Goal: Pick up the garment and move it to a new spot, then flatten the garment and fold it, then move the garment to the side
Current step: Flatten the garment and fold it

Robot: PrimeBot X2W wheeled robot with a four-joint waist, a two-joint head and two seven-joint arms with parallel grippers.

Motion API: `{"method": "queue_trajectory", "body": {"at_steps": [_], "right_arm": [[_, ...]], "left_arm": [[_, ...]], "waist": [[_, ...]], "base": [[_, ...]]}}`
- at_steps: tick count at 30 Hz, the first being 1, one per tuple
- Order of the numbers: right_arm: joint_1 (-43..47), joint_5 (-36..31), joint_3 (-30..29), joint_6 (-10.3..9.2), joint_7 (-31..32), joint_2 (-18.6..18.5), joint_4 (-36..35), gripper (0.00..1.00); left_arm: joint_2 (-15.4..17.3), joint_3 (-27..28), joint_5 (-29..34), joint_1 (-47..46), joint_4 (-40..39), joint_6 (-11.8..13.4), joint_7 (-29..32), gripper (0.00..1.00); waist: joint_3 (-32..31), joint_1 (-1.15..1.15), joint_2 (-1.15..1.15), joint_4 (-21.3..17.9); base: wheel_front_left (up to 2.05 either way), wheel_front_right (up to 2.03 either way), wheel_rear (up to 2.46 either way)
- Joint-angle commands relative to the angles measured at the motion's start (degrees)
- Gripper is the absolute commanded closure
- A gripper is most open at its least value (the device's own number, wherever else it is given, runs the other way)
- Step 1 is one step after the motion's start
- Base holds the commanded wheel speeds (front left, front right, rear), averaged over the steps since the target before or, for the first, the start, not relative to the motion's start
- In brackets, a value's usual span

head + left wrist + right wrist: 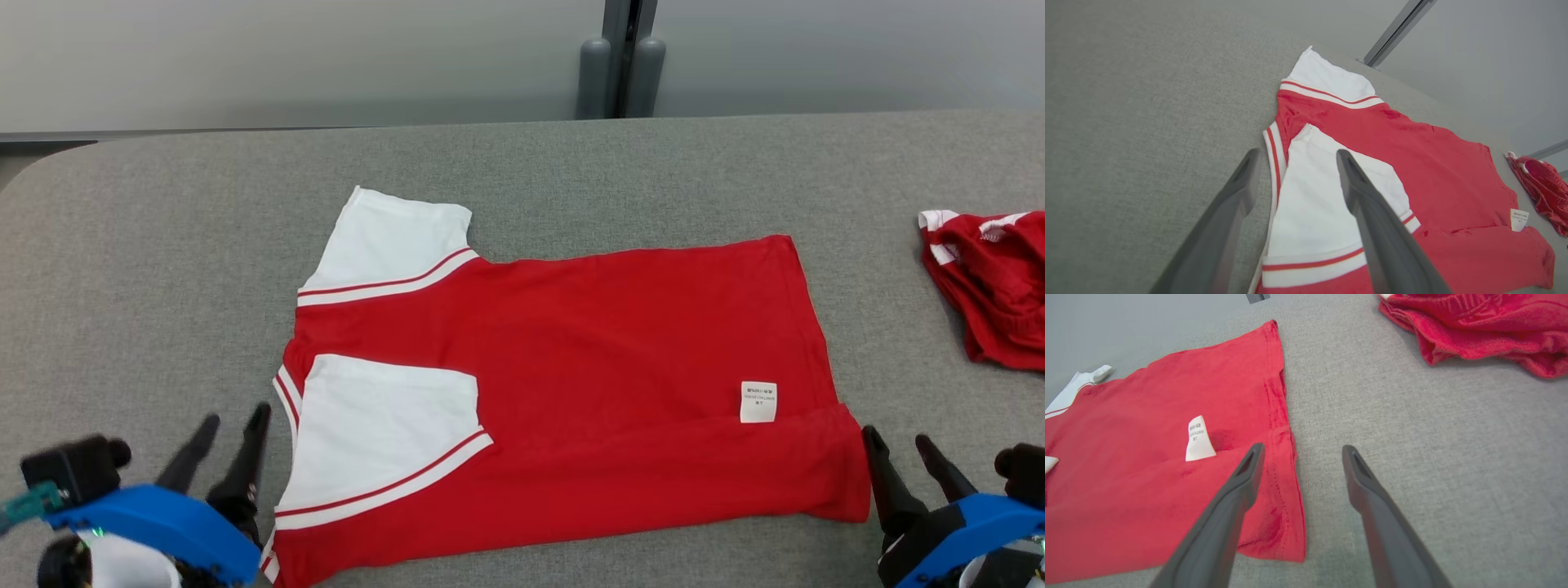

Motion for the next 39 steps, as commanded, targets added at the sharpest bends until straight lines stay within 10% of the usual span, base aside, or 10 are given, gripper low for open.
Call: {"method": "queue_trajectory", "body": {"at_steps": [1,17,37,39], "right_arm": [[-1.4,-0.5,-0.2,0.00,-0.3,-0.1,-1.0,0.00],[-19.9,-5.5,9.1,0.00,4.0,-0.5,-7.4,0.00],[-28.3,-4.0,14.9,0.00,1.2,-1.9,-4.9,0.00],[-28.8,-3.9,15.1,0.00,1.1,-1.9,-4.7,0.00]], "left_arm": [[1.2,0.2,1.0,-2.7,-0.6,0.3,0.6,0.00],[13.3,-5.5,11.0,-43.6,9.0,-8.1,20.2,0.00],[14.3,-11.0,11.2,-52.6,23.8,-11.3,31.4,0.00],[13.9,-11.4,10.4,-52.3,23.7,-11.6,32.4,0.35]], "waist": [[0.3,0.00,0.00,0.0],[14.5,0.00,0.00,-8.9],[24.0,0.00,0.00,-14.6],[24.1,0.00,0.00,-14.6]], "base": [[0.00,0.00,0.00],[0.00,0.00,0.00],[0.00,0.00,0.00],[0.00,0.00,0.00]]}}
